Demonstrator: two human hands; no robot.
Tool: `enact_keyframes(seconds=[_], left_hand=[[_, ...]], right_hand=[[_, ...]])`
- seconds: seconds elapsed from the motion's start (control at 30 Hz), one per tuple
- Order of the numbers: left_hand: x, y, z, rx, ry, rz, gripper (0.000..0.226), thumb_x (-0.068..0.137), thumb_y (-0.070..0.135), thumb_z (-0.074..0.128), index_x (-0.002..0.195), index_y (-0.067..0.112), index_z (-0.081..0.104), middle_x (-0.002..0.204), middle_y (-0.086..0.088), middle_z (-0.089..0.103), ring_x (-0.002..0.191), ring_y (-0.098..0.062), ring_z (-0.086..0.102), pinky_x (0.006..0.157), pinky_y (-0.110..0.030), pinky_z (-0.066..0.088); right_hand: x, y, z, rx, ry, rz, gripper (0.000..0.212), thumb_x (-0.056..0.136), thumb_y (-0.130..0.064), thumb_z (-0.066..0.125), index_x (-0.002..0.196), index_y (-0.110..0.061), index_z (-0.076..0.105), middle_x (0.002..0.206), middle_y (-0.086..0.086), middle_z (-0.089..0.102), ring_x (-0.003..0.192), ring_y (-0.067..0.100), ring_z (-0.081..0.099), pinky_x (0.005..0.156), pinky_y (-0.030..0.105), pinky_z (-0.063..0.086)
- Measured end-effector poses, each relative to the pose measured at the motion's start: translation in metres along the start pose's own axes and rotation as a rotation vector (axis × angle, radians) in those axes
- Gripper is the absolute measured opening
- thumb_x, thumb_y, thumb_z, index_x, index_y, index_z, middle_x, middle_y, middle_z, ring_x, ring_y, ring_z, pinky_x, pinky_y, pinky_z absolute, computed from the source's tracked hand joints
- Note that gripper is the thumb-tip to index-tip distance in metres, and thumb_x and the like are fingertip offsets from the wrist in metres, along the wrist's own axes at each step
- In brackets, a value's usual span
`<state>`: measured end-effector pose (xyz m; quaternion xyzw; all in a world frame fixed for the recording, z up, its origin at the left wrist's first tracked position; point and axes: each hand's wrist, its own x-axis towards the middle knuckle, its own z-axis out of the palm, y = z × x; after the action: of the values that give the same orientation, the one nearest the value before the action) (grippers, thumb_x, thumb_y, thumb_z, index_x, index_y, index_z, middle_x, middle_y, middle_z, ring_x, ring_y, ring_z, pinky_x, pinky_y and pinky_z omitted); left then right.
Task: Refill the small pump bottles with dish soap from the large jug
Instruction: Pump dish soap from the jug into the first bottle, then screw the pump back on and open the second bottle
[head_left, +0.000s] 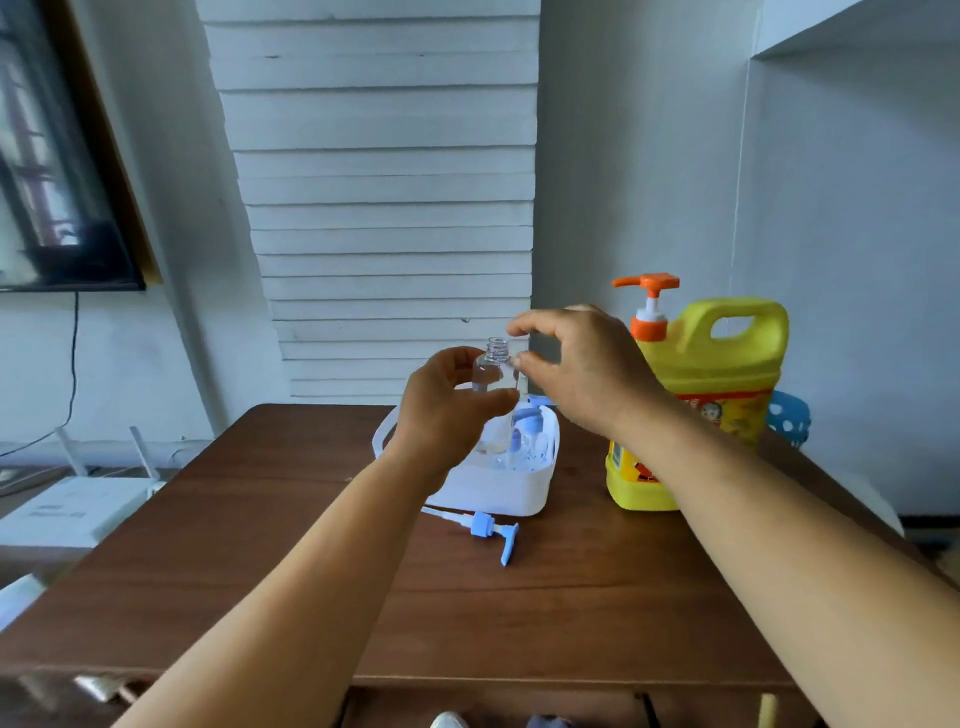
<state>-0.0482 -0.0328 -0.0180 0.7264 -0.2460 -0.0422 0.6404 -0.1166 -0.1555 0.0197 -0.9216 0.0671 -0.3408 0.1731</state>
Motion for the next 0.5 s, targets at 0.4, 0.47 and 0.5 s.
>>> enact_keyframes(seconds=[0.4, 0.47, 0.5], left_hand=[[-0.048, -0.065, -0.04, 0.112, 0.108, -0.03, 0.046, 0.071, 0.019, 0.076, 0.112, 0.028, 0.056, 0.105, 0.007, 0.067, 0.097, -0.015, 0.065, 0.087, -0.035, 0.054], [-0.053, -0.074, -0.041, 0.112, 0.126, -0.029, 0.049, 0.071, 0.018, 0.076, 0.115, 0.025, 0.056, 0.106, 0.005, 0.067, 0.099, -0.015, 0.064, 0.087, -0.035, 0.054], [-0.055, -0.078, -0.041, 0.105, 0.137, -0.029, 0.05, 0.071, 0.016, 0.077, 0.117, 0.024, 0.056, 0.107, 0.005, 0.067, 0.099, -0.015, 0.064, 0.086, -0.034, 0.054]], right_hand=[[-0.056, -0.013, 0.071, -0.043, -0.435, 0.155, 0.022, 0.088, -0.021, 0.058, 0.109, -0.022, 0.065, 0.104, -0.003, 0.068, 0.098, 0.016, 0.06, 0.078, 0.025, 0.044], [-0.064, -0.009, 0.081, -0.108, -0.482, 0.166, 0.022, 0.089, -0.021, 0.056, 0.109, -0.023, 0.063, 0.105, -0.003, 0.066, 0.099, 0.017, 0.059, 0.073, 0.025, 0.043], [-0.068, -0.007, 0.085, -0.14, -0.489, 0.166, 0.021, 0.089, -0.021, 0.055, 0.109, -0.022, 0.063, 0.106, -0.002, 0.066, 0.099, 0.019, 0.06, 0.075, 0.026, 0.045]])
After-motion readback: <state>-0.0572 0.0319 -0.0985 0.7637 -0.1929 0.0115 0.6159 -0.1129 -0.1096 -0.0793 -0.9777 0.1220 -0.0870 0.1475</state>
